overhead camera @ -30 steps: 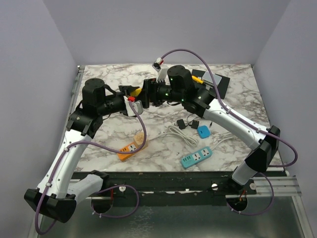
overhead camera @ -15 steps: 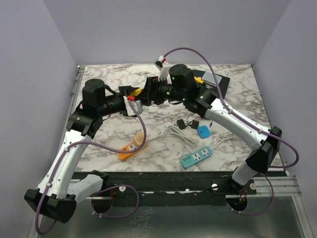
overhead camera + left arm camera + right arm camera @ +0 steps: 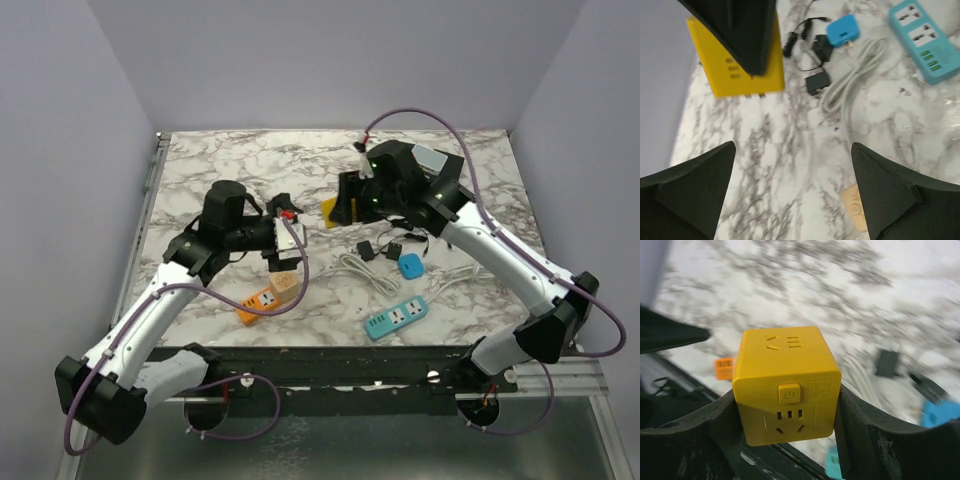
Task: Insert the plug
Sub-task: Adjust the socket at the center of the board.
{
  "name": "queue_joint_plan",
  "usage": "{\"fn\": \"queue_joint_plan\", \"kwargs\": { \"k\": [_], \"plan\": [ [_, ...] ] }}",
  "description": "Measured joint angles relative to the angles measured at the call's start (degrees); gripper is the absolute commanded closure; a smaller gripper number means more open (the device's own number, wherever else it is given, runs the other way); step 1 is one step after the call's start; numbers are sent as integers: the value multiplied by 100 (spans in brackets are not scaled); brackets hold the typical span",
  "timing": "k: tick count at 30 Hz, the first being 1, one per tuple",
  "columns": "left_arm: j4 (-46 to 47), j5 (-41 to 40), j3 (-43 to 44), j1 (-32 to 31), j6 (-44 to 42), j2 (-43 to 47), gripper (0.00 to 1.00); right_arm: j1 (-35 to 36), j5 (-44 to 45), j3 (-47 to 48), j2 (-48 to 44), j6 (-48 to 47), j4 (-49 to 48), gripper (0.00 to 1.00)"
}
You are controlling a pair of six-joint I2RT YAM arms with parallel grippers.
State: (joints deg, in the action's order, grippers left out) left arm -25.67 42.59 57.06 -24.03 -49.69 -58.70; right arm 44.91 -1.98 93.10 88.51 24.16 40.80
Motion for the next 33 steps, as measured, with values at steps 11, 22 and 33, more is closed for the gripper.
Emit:
{"fn": "queue_joint_plan", "kwargs": {
  "k": [11, 22, 33],
  "plan": [
    [293, -435, 33, -2227, 890, -2087, 1, -1279, 1320, -1974, -1353, 310, 1266, 99],
    [748, -1429, 968, -3744, 2424, -3864, 4, -1858, 1917, -2065, -1609, 380, 1589, 99],
    [935, -2192, 1156, -4369, 3467, -4688, 12, -2293, 2227, -2063, -1954, 122, 1655, 99]
  ]
}}
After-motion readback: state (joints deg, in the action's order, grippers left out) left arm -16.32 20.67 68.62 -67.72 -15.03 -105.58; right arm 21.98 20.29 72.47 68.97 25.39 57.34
